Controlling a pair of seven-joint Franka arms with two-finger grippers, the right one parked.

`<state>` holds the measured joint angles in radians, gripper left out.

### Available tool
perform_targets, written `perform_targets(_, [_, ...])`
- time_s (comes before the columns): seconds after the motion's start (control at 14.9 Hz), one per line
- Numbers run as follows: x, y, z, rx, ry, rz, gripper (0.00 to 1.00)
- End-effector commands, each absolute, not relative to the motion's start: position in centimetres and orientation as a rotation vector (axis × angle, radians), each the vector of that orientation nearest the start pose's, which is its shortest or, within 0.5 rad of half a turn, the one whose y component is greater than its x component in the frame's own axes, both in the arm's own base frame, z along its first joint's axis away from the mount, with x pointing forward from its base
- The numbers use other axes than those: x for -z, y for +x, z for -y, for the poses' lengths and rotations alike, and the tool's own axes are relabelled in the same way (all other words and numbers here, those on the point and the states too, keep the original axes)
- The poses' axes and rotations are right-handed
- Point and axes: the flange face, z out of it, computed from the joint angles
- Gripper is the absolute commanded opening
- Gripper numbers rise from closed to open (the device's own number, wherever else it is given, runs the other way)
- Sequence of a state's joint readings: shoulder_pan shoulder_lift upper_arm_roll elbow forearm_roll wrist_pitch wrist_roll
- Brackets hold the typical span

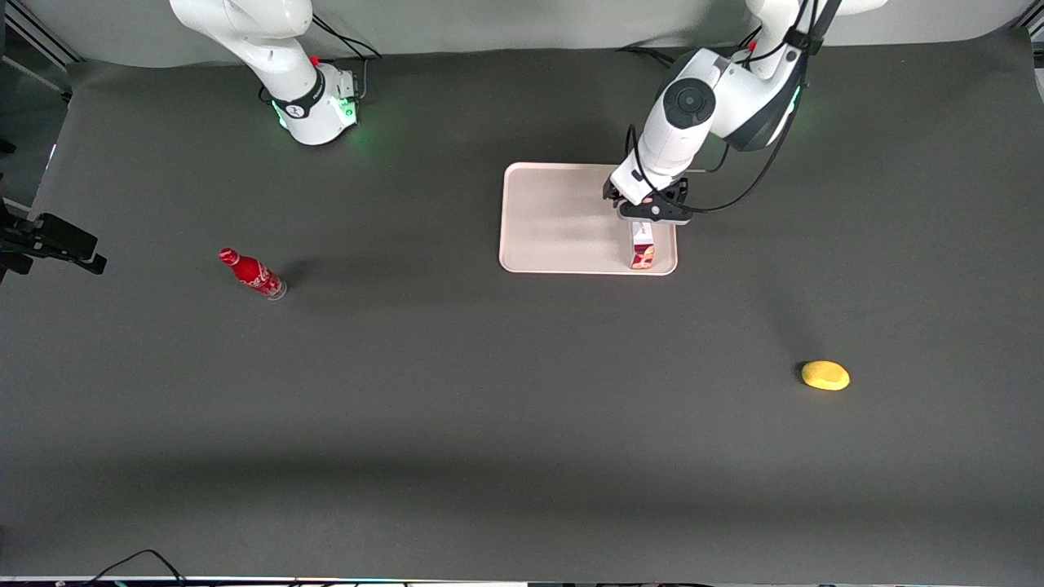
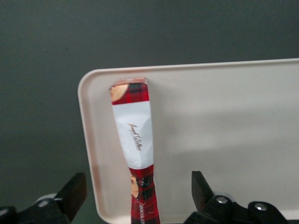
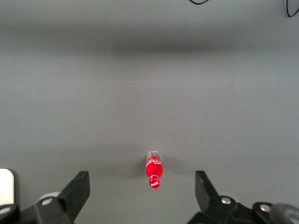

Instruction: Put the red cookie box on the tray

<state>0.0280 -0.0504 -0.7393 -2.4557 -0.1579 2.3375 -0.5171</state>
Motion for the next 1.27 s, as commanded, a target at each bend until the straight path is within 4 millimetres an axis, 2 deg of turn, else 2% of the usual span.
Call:
perform_targets(0.0, [-39.5,41.1,28.1,-0.192,-3.081,-0.146,1.0])
perform_targets(0.07, [-41.6,42.5,27.3,-0.193,-3.09,-0.162,1.0])
perform_targets(0.27, [-47.2,48.2,20.4,-0.103,-3.108,-0.155,1.0])
perform_targets(0.54, [-55.0,54.5,13.7,0.057,-3.066,-0.054,1.0])
perform_targets(0.6, [-56.6,55.9,12.7,0.09,-3.078,-0.017,1.0])
perform_targets(0.74, [-59.1,57.4,11.9,0.136,-3.08,0.007,1.0])
perform_targets(0.87, [-60.6,57.5,10.9,0.158,-3.074,0.027,1.0])
perform_targets(1.21, [-60.1,57.2,9.1,0.12,-3.077,0.075,1.0])
